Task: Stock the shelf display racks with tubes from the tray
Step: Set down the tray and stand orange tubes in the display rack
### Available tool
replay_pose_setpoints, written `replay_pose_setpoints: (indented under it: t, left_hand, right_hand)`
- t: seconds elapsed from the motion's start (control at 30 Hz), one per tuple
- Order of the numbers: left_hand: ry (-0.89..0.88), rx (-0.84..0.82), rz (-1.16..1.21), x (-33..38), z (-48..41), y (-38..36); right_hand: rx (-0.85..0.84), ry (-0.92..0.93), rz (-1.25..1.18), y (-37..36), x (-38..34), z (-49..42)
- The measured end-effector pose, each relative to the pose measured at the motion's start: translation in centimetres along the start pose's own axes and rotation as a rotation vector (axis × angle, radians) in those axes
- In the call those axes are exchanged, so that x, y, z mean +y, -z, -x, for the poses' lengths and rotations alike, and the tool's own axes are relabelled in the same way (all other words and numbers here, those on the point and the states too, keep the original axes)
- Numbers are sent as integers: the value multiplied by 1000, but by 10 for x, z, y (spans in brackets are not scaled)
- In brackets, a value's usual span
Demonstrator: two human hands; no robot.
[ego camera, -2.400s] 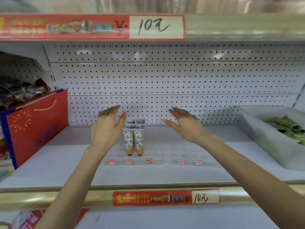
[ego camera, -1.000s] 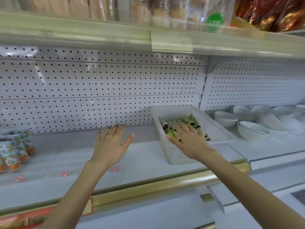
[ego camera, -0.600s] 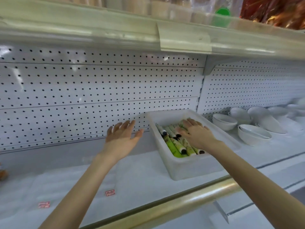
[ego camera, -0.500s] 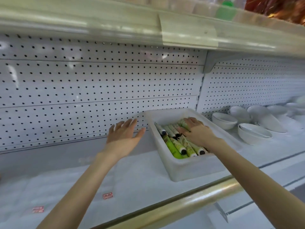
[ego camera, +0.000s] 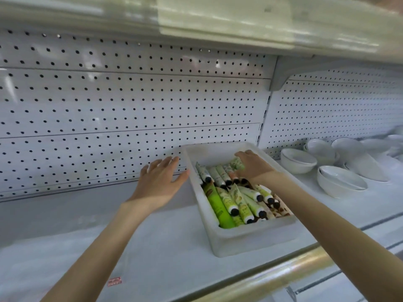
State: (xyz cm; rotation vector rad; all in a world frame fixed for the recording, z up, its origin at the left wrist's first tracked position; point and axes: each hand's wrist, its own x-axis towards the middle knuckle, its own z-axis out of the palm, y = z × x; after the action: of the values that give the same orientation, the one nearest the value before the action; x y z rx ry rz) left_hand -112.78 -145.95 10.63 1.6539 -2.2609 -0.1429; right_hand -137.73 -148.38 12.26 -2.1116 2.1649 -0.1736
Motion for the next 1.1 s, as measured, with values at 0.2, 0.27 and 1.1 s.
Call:
replay_pose_setpoints:
  t: [0.2, 0.27, 1.1]
  left_hand:
    - [4, 9, 10, 16, -13, -4]
    - [-10, 9, 9, 20, -15, -5]
    - [49, 26, 234, 17, -25, -20]
  right_hand:
    - [-83, 43, -103, 2, -2, -29]
    - [-155, 21, -53, -2, -5, -35]
    - [-410, -165, -579, -19, 6, -60]
